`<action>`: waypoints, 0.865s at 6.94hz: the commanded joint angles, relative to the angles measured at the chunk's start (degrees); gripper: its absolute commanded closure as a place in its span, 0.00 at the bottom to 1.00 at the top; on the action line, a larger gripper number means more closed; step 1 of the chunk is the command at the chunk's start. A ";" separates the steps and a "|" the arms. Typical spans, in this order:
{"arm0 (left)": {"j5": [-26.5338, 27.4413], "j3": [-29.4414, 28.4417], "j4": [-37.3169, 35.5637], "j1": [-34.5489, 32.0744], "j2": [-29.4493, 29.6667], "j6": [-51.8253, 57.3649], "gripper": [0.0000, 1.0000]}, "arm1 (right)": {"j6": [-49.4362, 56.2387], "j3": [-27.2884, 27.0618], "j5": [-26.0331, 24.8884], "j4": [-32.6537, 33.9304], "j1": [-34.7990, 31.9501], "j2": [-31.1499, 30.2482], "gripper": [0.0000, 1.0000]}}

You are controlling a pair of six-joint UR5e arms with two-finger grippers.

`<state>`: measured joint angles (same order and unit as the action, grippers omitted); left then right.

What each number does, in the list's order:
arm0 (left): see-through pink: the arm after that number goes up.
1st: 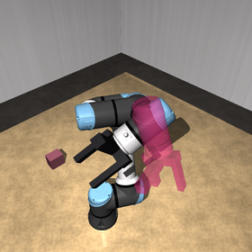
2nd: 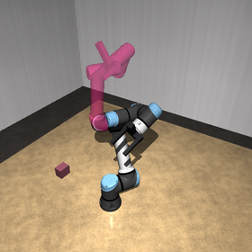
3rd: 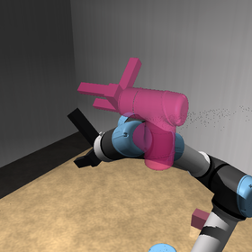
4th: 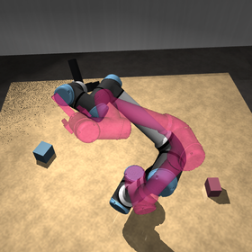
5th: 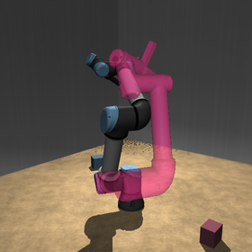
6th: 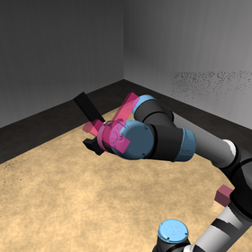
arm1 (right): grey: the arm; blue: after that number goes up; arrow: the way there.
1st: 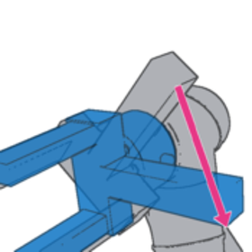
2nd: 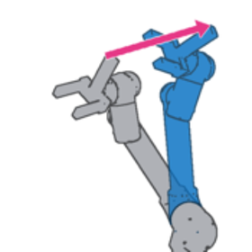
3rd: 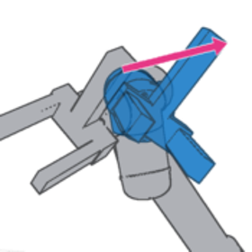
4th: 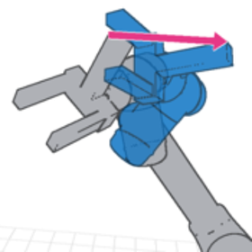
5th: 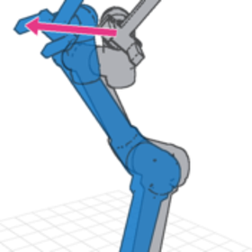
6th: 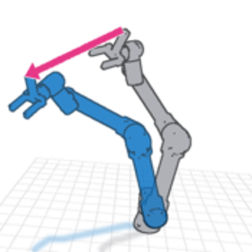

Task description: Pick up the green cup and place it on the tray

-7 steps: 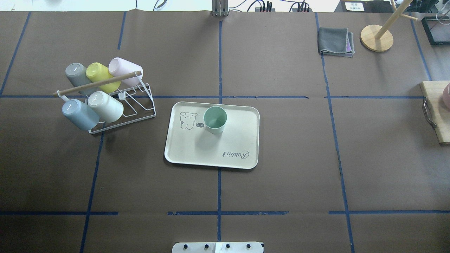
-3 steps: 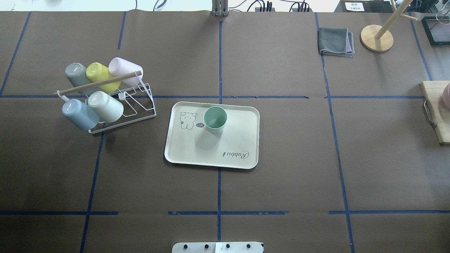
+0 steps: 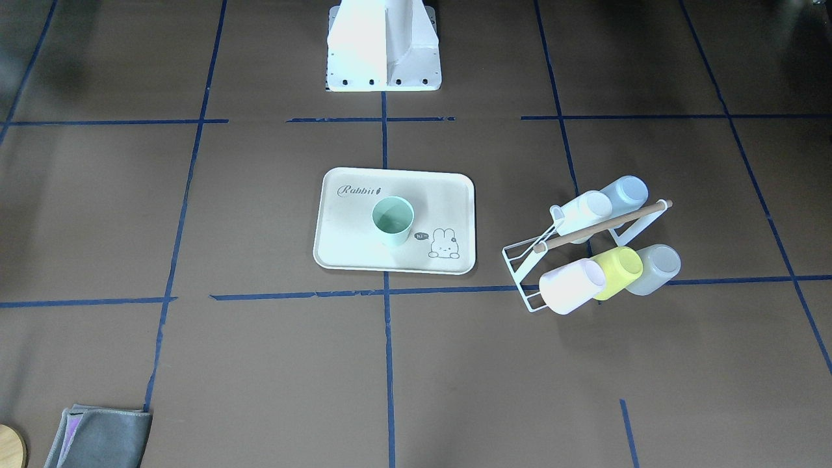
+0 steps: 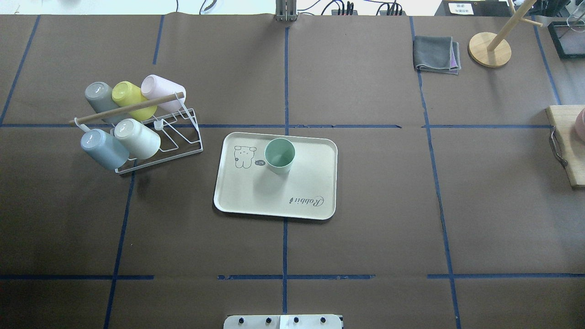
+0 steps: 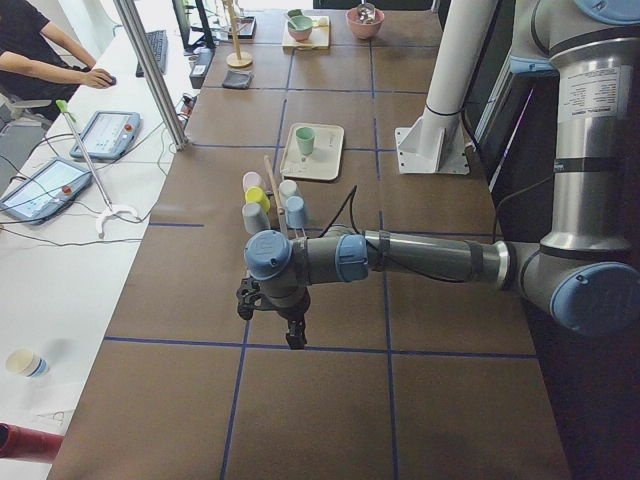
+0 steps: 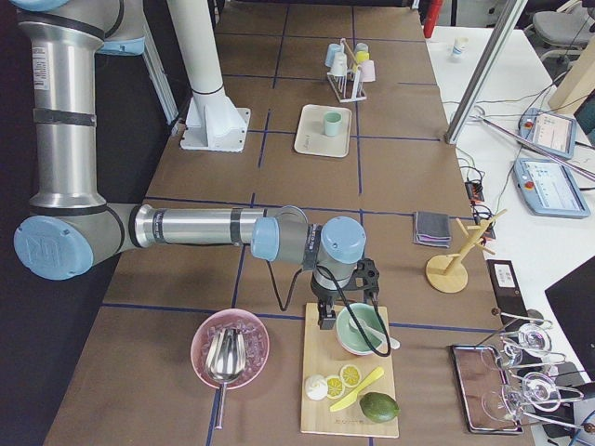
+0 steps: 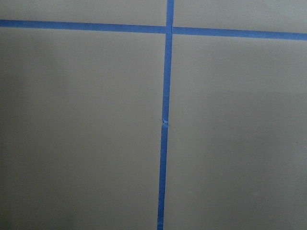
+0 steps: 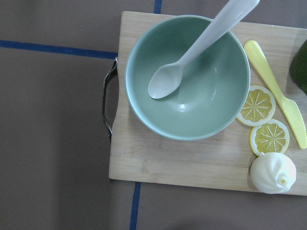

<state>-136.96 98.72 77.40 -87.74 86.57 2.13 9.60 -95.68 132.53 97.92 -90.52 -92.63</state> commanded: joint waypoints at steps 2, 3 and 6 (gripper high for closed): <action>0.29 1.91 -0.14 -0.06 -0.43 0.25 0.00 | -0.46 -1.53 0.28 -0.45 0.00 0.35 0.00; 0.29 1.91 -0.23 -0.06 -0.52 0.33 0.00 | -0.38 -1.62 0.28 -0.45 0.00 0.00 0.00; 0.20 1.83 -0.23 -0.15 -0.52 0.33 0.00 | -0.46 -1.27 0.36 -0.36 0.00 -0.35 0.00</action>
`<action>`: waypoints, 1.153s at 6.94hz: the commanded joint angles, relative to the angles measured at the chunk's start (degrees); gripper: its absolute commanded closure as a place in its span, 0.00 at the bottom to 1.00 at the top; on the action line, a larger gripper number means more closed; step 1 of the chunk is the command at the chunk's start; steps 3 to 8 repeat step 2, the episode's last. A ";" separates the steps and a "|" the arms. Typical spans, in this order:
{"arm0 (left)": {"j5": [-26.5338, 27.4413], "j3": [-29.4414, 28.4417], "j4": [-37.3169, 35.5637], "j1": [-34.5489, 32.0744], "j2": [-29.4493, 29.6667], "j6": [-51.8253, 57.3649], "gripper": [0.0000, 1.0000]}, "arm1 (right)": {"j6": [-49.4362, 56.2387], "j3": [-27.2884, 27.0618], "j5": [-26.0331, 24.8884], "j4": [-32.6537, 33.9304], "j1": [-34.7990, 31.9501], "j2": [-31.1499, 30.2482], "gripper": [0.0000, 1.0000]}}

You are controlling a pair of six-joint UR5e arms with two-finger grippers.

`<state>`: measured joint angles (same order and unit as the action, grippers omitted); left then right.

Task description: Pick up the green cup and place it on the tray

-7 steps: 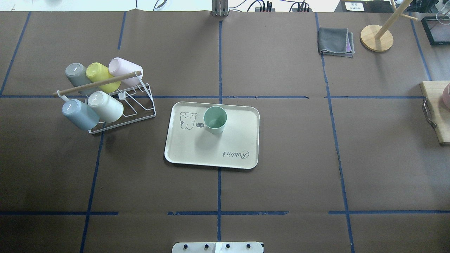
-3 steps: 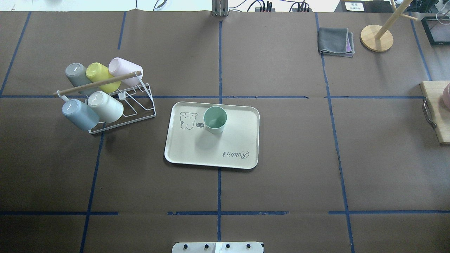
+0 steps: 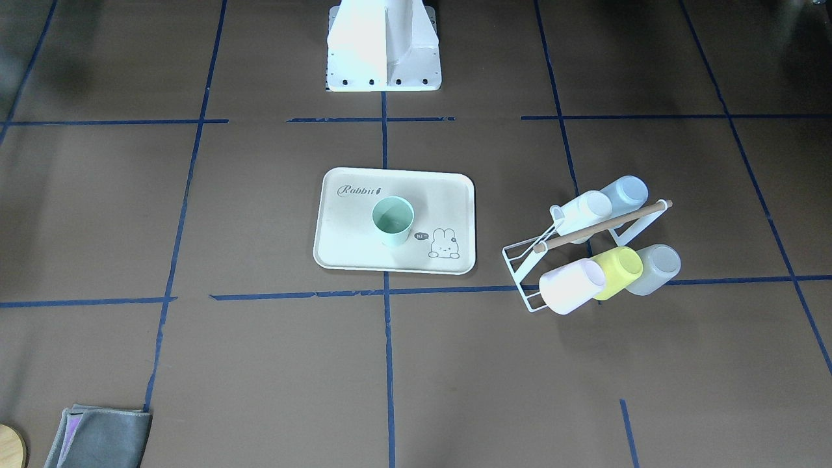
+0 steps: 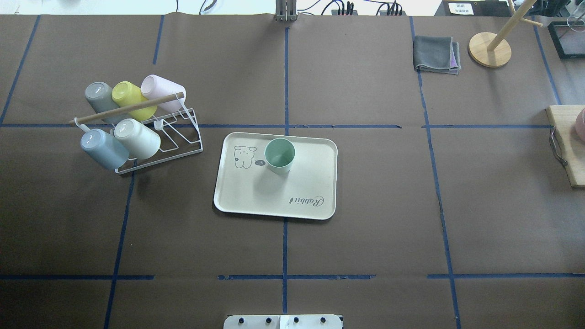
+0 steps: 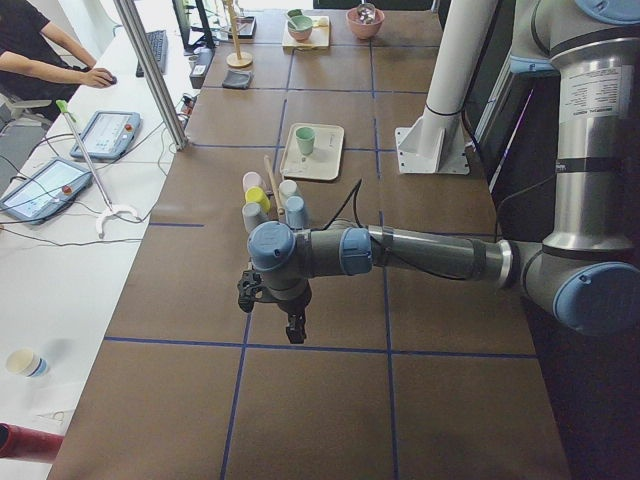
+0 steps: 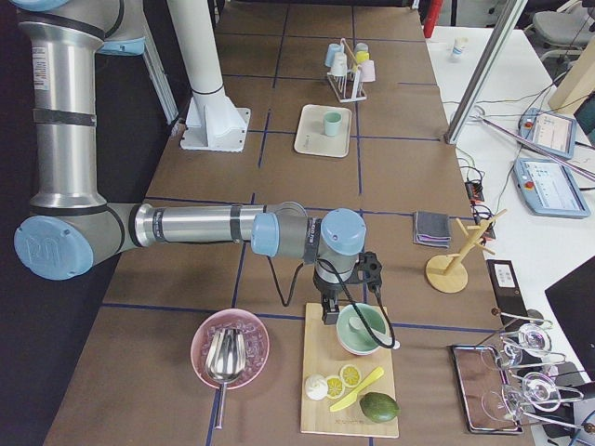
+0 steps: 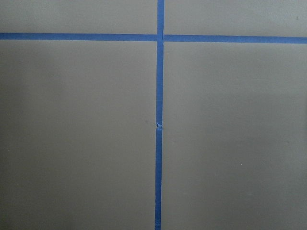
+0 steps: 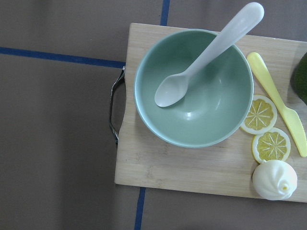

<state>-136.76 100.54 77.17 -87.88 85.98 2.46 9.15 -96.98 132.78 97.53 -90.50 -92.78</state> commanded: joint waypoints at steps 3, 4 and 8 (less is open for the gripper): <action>0.09 0.10 0.09 -0.02 0.06 0.09 0.00 | -0.01 0.13 0.11 0.03 -0.02 -0.29 0.00; 0.09 0.10 0.09 -0.02 0.06 0.09 0.00 | -0.01 0.13 0.11 0.03 -0.02 -0.29 0.00; 0.09 0.10 0.09 -0.02 0.06 0.09 0.00 | -0.01 0.13 0.11 0.03 -0.02 -0.29 0.00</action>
